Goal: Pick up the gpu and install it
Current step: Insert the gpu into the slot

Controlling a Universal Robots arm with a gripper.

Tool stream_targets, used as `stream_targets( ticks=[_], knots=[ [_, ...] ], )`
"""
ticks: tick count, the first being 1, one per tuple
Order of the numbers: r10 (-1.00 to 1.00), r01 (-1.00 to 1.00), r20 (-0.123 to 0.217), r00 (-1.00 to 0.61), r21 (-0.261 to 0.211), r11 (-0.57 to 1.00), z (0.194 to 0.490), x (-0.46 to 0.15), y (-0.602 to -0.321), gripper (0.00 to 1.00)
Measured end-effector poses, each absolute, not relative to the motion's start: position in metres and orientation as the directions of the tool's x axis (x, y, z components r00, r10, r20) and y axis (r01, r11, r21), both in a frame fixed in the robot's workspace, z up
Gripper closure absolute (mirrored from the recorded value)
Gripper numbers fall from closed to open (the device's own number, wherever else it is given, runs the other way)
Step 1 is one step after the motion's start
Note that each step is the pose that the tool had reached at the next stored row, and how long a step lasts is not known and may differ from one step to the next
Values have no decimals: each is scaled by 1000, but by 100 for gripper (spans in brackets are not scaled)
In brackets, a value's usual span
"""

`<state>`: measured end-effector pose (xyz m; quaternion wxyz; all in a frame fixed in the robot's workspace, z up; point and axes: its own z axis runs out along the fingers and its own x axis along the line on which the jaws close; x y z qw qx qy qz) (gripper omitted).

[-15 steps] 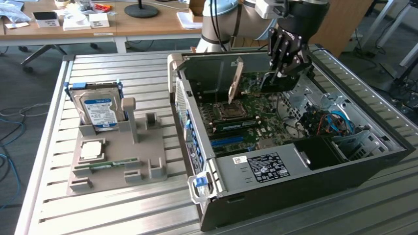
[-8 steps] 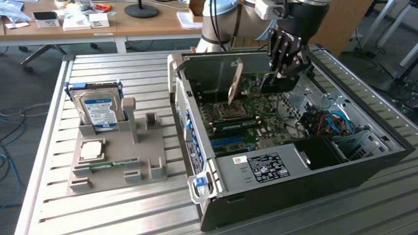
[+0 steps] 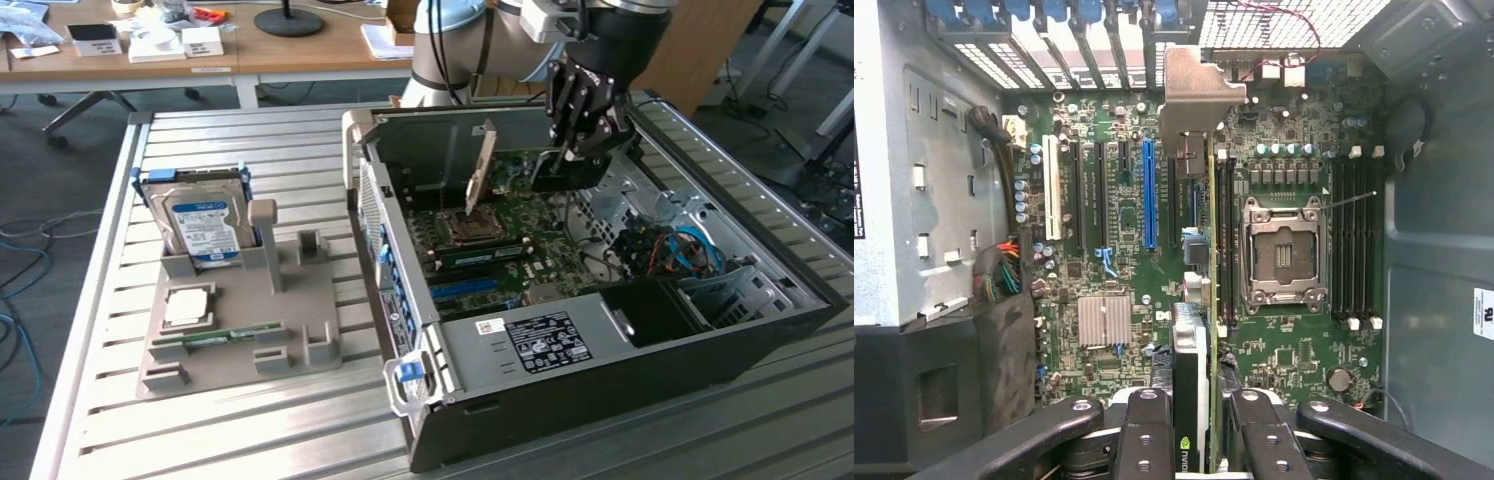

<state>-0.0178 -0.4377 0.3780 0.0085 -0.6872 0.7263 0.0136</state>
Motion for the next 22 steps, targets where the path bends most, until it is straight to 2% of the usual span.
stream_targets(
  ticks=[22],
  knots=[
    [-998, -998, -31, -55, 8, 55, 371, -18, -438, 73]
  ],
)
